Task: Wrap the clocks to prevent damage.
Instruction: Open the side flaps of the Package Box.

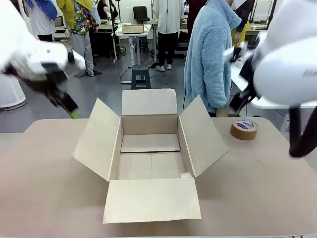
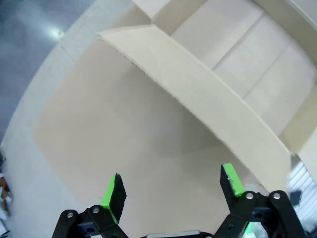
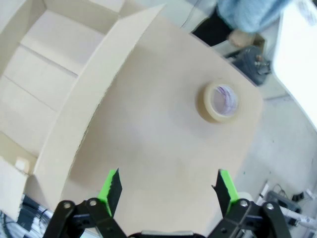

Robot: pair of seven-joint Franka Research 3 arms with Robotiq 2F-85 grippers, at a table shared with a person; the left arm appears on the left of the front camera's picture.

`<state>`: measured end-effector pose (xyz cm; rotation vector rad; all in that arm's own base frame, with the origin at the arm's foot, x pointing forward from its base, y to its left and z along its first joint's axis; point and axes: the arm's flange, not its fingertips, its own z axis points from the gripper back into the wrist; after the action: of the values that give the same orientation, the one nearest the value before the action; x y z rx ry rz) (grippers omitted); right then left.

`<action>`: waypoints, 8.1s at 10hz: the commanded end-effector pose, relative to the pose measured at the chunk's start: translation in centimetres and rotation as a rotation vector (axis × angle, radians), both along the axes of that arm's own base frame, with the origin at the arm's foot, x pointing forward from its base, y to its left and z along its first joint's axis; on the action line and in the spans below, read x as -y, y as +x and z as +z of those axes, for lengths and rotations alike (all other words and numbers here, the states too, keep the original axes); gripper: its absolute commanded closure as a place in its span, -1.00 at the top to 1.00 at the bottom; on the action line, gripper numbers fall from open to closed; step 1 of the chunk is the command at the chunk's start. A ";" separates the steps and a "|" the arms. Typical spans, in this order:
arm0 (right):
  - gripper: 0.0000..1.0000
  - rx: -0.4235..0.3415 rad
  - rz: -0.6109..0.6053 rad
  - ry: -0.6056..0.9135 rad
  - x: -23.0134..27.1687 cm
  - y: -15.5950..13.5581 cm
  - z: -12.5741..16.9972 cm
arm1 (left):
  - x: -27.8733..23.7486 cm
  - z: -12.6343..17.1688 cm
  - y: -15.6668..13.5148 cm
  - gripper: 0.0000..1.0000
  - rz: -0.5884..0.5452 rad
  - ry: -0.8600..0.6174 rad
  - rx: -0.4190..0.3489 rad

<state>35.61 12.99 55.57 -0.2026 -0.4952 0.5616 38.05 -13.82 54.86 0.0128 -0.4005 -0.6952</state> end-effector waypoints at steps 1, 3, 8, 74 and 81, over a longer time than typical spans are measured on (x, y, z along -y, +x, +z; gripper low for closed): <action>1.00 0.031 -0.041 -0.067 -3.2 -2.7 7.2 | 0.3 7.0 -0.1 1.00 -0.026 0.100 0.037; 1.00 0.082 -0.034 -0.075 -4.9 -5.6 10.6 | 0.9 11.0 -1.6 1.00 0.005 0.143 0.081; 1.00 0.051 -0.028 -0.044 -2.4 -4.6 9.0 | 0.0 8.8 -1.8 1.00 -0.017 0.067 0.034; -0.98 -0.164 -0.601 0.163 -12.9 3.4 -9.7 | 9.4 -6.1 6.3 -0.99 0.520 0.020 -0.183; -0.98 -0.192 -0.693 0.202 -8.9 5.7 -16.2 | 8.9 -13.0 8.7 -0.99 0.621 0.116 -0.263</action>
<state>40.64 22.06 41.14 -0.1496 -0.2710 -0.1205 46.01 -22.48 42.51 0.1190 -0.1081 -0.1362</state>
